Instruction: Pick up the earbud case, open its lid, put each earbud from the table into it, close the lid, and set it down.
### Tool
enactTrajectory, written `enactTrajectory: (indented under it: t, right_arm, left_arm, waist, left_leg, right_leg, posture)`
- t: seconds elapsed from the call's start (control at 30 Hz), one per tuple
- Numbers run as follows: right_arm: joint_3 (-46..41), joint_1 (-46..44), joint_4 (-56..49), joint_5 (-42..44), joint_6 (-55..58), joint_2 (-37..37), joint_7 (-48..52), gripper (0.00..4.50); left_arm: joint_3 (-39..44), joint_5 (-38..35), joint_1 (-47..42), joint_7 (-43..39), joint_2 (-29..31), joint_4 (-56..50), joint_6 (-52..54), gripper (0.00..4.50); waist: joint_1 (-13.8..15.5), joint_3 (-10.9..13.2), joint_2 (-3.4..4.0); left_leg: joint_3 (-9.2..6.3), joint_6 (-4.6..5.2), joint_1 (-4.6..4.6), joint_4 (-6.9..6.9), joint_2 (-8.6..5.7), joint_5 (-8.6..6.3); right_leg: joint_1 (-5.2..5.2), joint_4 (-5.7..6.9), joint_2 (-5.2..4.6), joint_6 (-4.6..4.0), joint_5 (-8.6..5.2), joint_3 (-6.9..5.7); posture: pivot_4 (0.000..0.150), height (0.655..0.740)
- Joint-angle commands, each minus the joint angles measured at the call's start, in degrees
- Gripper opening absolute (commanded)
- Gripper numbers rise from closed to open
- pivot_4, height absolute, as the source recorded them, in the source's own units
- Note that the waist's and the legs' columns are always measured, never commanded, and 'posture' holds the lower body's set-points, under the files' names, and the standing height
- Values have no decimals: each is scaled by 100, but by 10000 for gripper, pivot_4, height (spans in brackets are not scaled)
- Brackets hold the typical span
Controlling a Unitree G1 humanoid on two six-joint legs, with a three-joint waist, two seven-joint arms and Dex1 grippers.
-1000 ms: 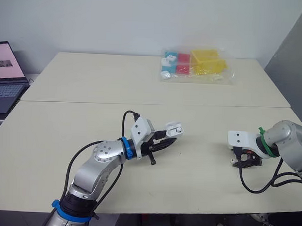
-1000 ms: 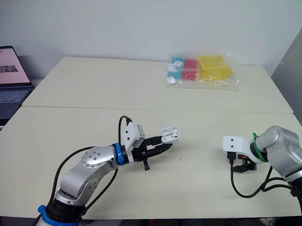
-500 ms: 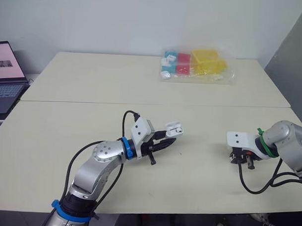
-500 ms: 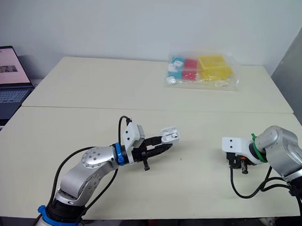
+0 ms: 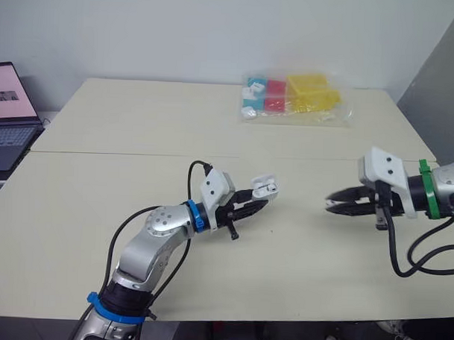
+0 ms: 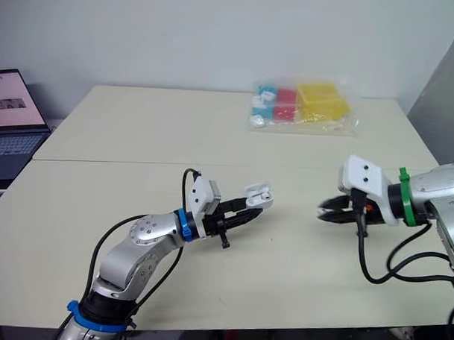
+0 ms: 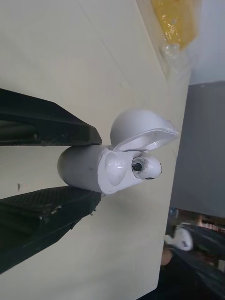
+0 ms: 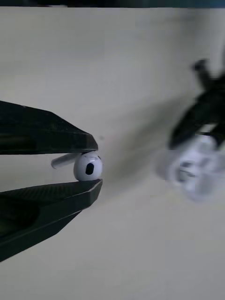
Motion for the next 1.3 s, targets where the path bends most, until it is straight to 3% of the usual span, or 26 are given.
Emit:
enactTrajectory:
  t: [0.03, 0.17, 0.47, 0.83, 1.3]
  right_arm:
    - [-527, -138, -579, 538, 364, 1055, -1350, 4302]
    - [-387, 267, -1192, 551, 197, 2361, -2708, 4302]
    - [216, 1041, -1526, 516, -425, 3387, -3983, 4302]
    - [1114, 1588, -1185, -21, -1607, 3281, -4189, 4302]
    - [1457, 1783, -636, -341, -2457, 3146, -4166, 4302]
  left_arm:
    - [75, -136, -222, -20, -121, -27, -99, 8100]
    - [49, -121, -330, -31, -236, 58, -138, 8100]
    - [101, -131, -454, -34, -312, 209, -161, 8100]
    - [140, -150, -568, -9, -321, 210, -69, 8100]
    - [141, -193, -576, 22, -289, 148, -13, 8100]
  waist:
    - [15, 0, 0]
    - [41, -2, 4]
    - [27, -2, 3]
    - [4, -2, 4]
    - [7, -2, 3]
  left_leg:
    - [-1, 0, -1, 3, 1, 0]
    - [-9, -1, -13, -2, 1, 1]
    - [-6, -1, -22, 0, -6, 1]
    - [-5, 0, -20, -3, -1, 1]
    - [-4, 0, -19, -2, -2, 1]
  right_leg:
    - [-2, 3, 3, -1, 1, 0]
    - [-4, -3, 4, -1, 0, -9]
    - [-9, -10, -6, 2, 1, -7]
    - [-11, -11, 4, 0, 0, -4]
    - [-10, -11, 3, 1, 0, -4]
  posture:
    - [1500, 7400]
    - [1500, 7400]
    - [1500, 7400]
    - [1500, 7400]
    - [1500, 7400]
